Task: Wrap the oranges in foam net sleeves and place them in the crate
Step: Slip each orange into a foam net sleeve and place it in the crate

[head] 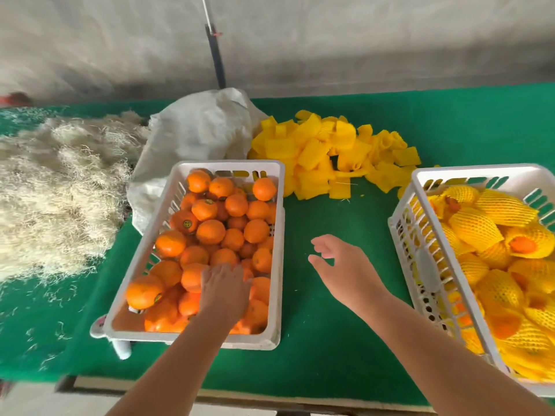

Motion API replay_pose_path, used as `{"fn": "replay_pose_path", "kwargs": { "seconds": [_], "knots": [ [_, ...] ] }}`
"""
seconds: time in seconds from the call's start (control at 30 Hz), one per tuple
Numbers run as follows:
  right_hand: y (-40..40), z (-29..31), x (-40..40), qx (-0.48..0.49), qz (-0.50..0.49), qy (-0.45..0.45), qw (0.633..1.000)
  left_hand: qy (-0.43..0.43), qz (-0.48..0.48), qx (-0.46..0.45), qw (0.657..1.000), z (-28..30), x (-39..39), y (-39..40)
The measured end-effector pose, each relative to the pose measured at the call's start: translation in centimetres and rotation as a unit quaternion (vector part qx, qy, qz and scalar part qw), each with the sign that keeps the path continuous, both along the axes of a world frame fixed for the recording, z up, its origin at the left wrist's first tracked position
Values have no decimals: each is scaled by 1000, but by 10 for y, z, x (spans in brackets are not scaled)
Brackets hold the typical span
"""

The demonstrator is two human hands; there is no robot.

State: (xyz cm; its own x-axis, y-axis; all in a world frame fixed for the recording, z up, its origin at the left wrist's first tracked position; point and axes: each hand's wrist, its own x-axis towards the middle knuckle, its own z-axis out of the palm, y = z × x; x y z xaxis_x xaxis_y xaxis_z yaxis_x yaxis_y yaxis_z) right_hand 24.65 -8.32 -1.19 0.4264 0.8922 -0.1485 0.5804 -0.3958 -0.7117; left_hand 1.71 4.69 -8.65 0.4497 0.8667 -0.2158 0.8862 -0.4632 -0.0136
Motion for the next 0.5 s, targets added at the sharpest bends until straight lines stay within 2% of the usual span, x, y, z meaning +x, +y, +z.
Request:
{"fn": "replay_pose_path", "kwargs": {
  "seconds": [0.13, 0.27, 0.5],
  "knots": [
    [14, -3, -21, -13, 9, -1, 1000, -4, -32, 15, 999, 5, -11, 1],
    [29, -4, -41, -9, 9, 1, 1000, 21, -1, 31, 999, 20, -31, 14],
    [43, -10, -71, 5, -2, 22, 1000, -2, 23, -20, 1000, 29, -54, 33]
  ]
}}
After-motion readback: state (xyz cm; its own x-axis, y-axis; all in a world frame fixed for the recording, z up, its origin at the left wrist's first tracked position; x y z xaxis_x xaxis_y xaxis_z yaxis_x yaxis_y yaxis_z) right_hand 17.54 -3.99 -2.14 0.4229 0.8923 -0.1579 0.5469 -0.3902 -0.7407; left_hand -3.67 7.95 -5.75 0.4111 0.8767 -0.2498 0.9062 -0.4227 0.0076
